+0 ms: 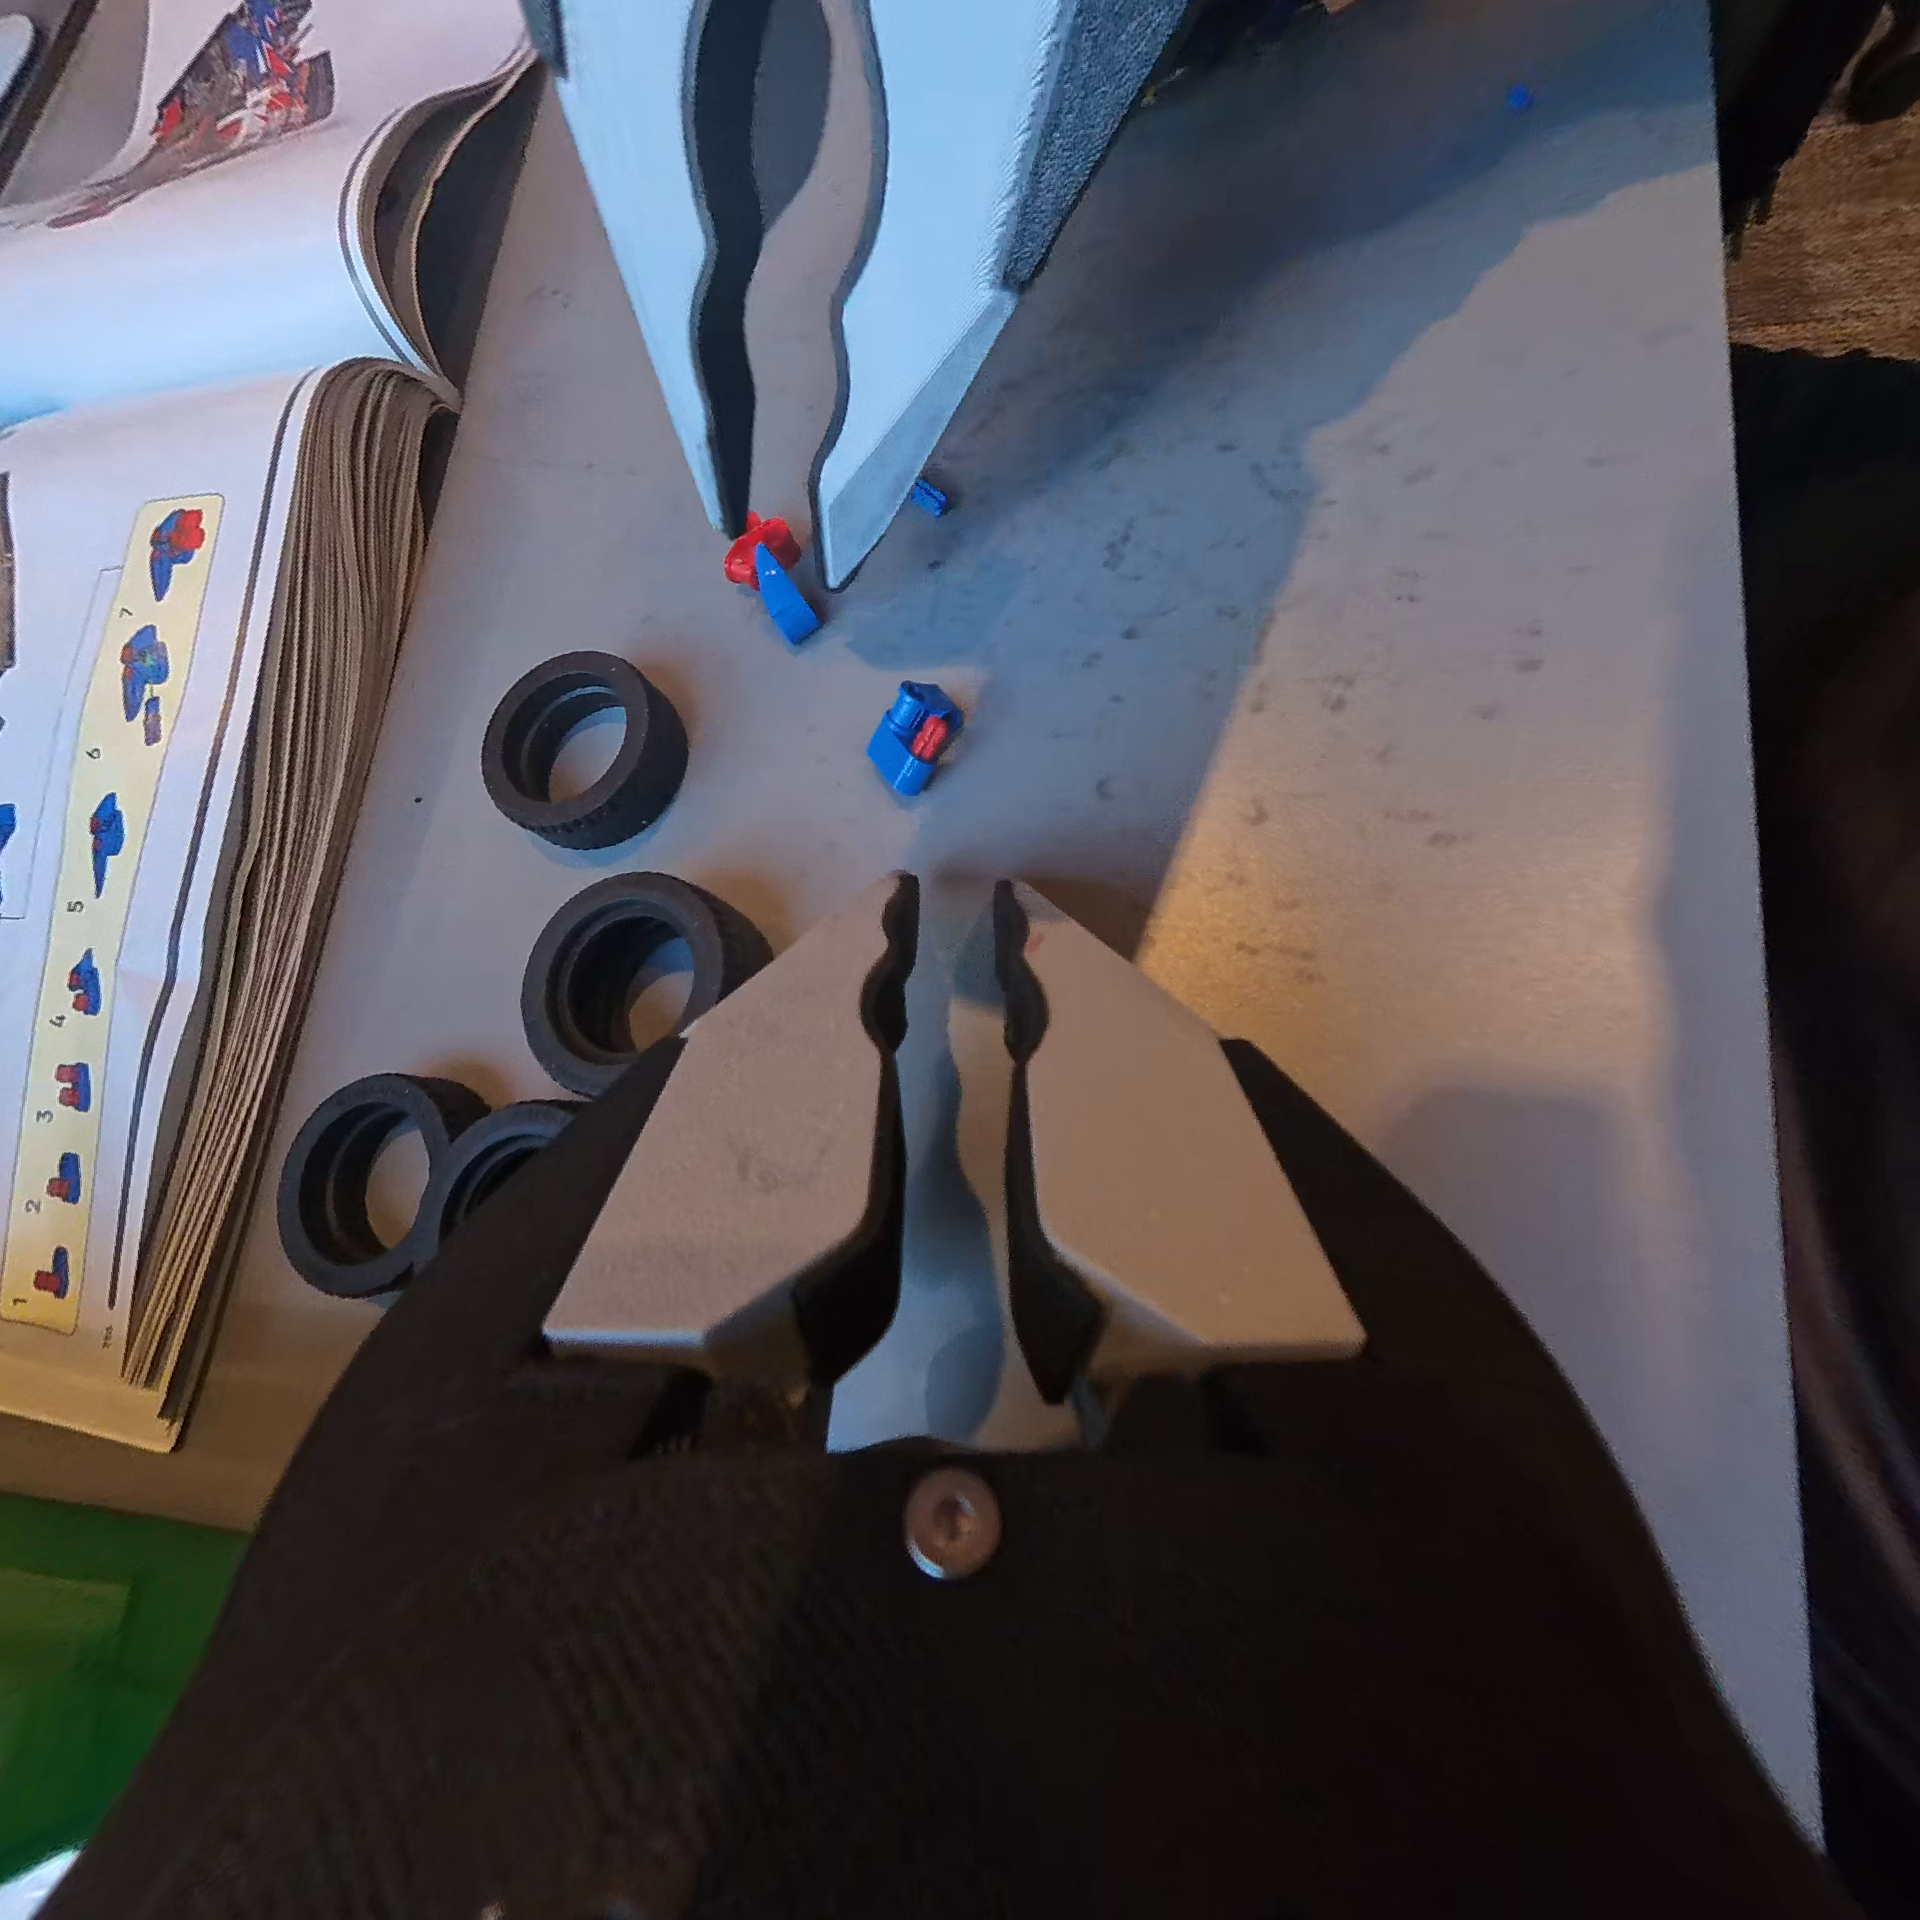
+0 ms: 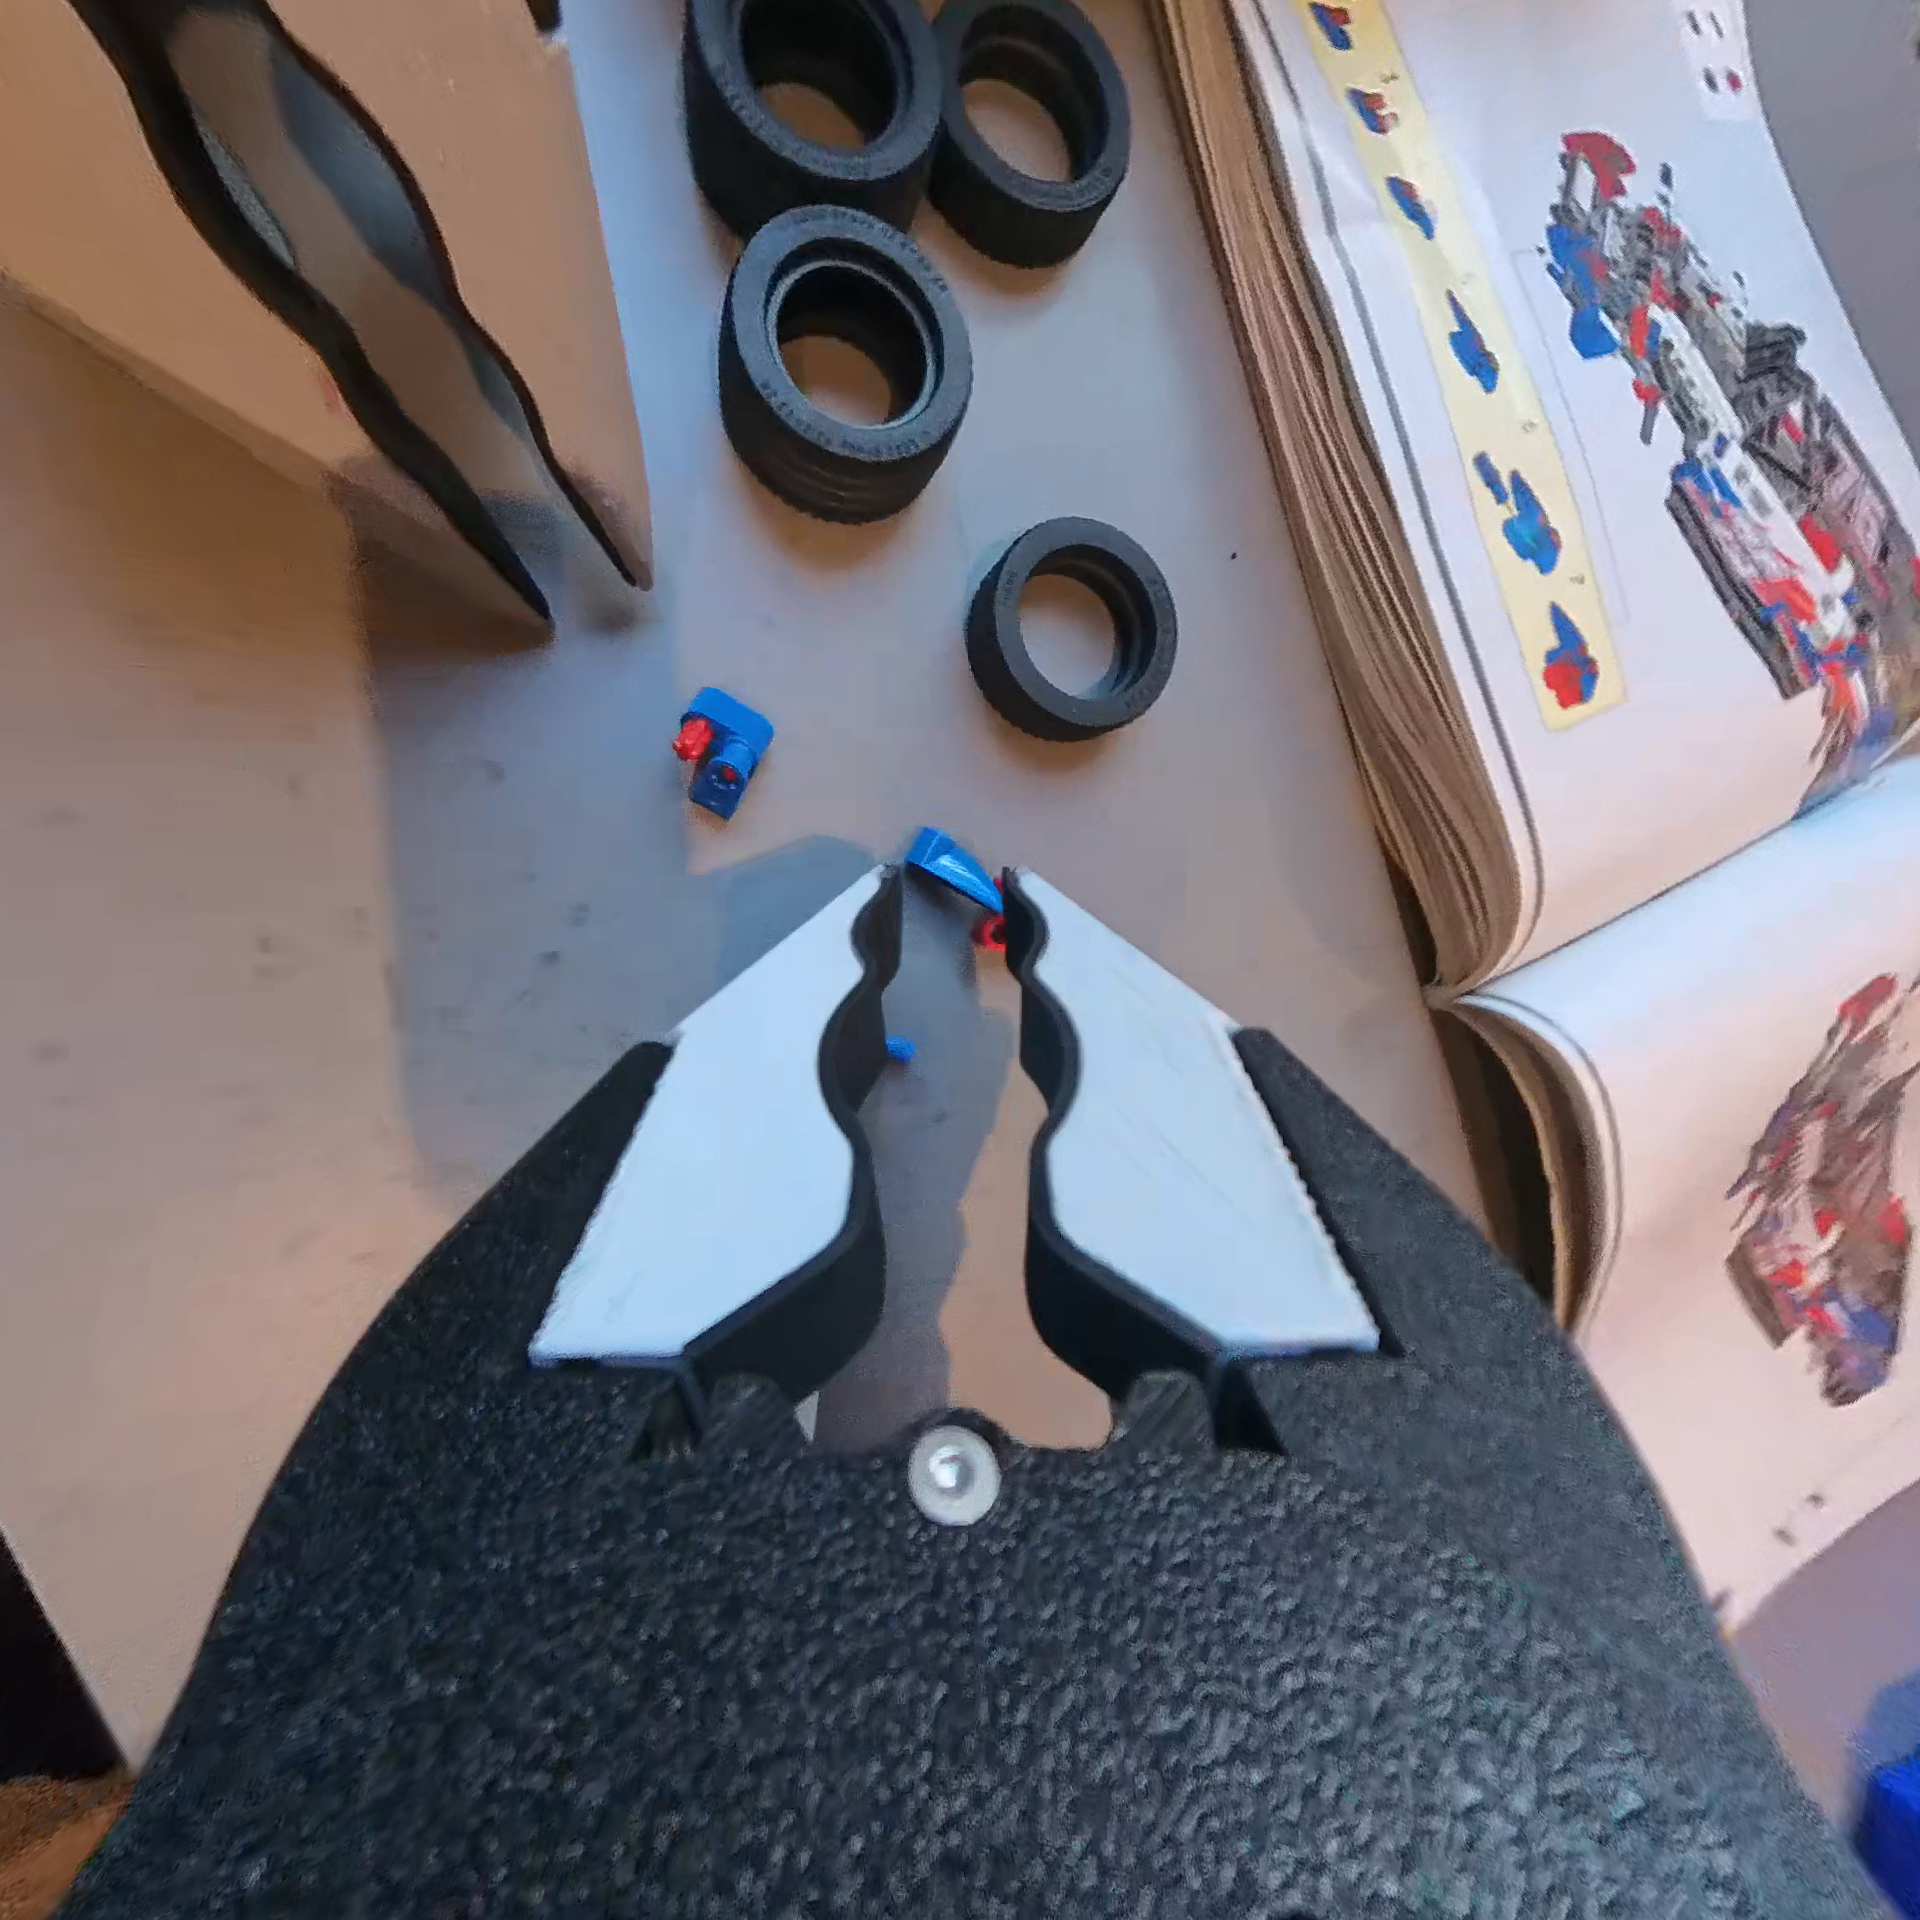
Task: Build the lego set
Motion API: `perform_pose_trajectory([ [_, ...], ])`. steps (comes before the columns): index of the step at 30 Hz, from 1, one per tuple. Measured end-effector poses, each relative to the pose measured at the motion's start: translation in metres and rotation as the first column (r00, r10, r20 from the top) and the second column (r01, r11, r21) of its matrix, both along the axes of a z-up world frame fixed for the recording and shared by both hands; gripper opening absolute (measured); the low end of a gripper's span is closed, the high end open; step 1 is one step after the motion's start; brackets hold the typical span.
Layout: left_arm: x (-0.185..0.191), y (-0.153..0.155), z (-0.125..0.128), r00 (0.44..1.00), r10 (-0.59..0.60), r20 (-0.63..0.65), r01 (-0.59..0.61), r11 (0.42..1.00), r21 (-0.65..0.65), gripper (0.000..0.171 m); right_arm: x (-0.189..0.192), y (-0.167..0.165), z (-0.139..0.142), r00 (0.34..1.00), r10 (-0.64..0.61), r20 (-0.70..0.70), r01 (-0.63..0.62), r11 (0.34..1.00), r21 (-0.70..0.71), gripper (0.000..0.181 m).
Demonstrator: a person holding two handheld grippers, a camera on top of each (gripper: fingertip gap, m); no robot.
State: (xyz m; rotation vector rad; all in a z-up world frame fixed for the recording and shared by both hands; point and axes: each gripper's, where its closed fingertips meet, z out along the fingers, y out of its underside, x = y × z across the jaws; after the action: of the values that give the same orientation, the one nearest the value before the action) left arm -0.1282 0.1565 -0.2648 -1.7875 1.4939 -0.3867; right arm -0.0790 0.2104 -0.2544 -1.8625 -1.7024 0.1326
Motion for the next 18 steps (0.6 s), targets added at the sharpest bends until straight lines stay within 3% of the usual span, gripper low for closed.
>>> perform_pose_trajectory([
  [6, 0.000, 0.000, 0.000, 1.000, -0.001, 0.001, 0.001, 1.000, 0.005, 0.011, 0.001, 0.003, -0.010, 0.988, 0.106, 0.110, -0.102, 0.994, -0.046, 0.021],
  [9, 0.000, -0.001, 0.000, 1.000, -0.003, -0.004, 0.003, 1.000, 0.012, 0.011, -0.001, -0.006, -0.015, 0.981, 0.158, 0.110, -0.144, 0.981, -0.126, 0.004],
  [18, 0.000, -0.001, 0.000, 1.000, -0.003, -0.005, 0.003, 1.000, 0.013, 0.010, 0.001, -0.010, -0.015, 0.994, 0.092, 0.066, -0.083, 0.990, -0.118, 0.003],
])
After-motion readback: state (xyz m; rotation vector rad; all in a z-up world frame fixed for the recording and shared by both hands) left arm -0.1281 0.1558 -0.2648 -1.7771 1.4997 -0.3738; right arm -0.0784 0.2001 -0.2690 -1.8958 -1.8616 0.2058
